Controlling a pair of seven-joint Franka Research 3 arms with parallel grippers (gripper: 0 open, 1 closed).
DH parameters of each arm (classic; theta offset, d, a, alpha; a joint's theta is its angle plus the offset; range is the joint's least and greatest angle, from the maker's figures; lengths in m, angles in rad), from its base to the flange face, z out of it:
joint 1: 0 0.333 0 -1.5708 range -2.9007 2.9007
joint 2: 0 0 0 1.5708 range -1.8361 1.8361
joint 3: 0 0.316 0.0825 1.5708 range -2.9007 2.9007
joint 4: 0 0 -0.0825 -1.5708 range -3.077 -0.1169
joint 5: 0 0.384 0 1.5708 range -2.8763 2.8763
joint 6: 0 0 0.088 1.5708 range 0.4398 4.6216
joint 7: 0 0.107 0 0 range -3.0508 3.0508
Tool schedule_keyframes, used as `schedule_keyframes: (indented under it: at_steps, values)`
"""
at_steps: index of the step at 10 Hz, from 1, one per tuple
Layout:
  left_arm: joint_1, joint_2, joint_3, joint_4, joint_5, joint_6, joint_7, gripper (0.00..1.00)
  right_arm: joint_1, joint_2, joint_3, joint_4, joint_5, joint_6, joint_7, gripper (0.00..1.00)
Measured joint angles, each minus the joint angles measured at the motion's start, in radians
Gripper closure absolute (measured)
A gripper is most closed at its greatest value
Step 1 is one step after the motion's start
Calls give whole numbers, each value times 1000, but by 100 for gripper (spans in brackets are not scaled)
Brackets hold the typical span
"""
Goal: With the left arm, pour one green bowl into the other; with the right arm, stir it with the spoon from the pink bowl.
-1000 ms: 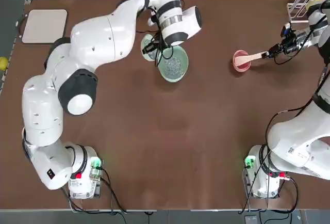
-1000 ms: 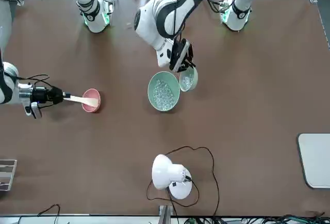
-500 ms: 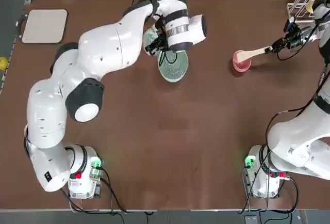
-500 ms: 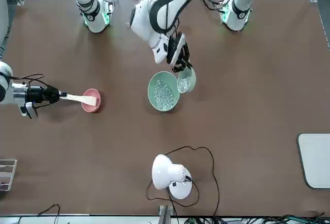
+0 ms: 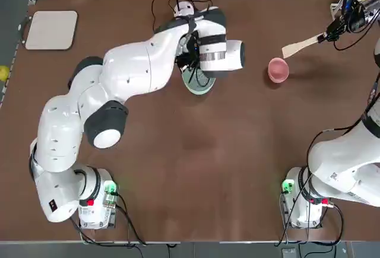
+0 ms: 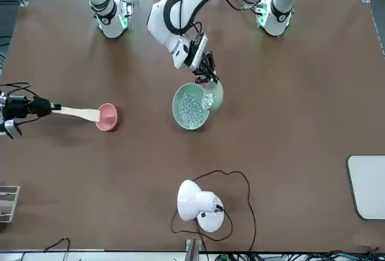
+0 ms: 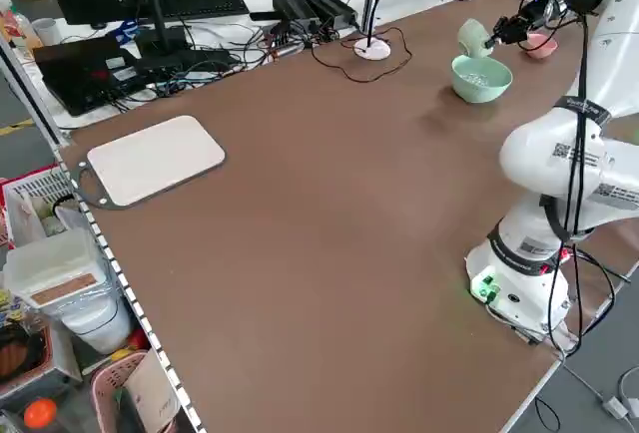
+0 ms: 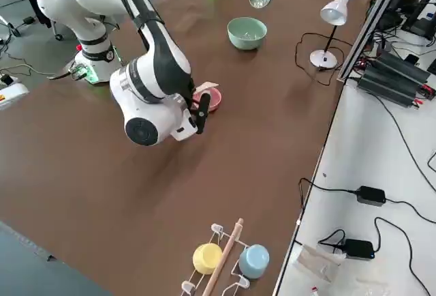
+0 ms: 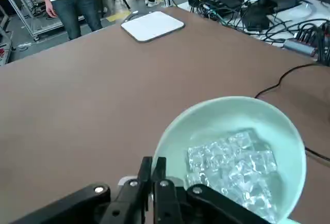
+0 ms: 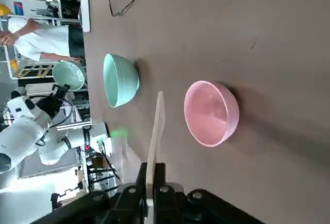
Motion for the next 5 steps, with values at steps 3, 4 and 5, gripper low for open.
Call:
schedule_keyframes:
  at_steps: [3, 4, 5]
  values:
    - [-57, 37, 35, 1, 83, 14, -103, 96, 7, -16, 2, 0, -9, -1, 28, 94]
    - [-62, 44, 35, 2, 93, 16, -107, 96, 14, -24, 3, 0, -9, -1, 48, 94]
    - [-66, 56, 35, 2, 120, 17, -107, 96, 23, -36, 3, 0, -10, 0, 65, 94]
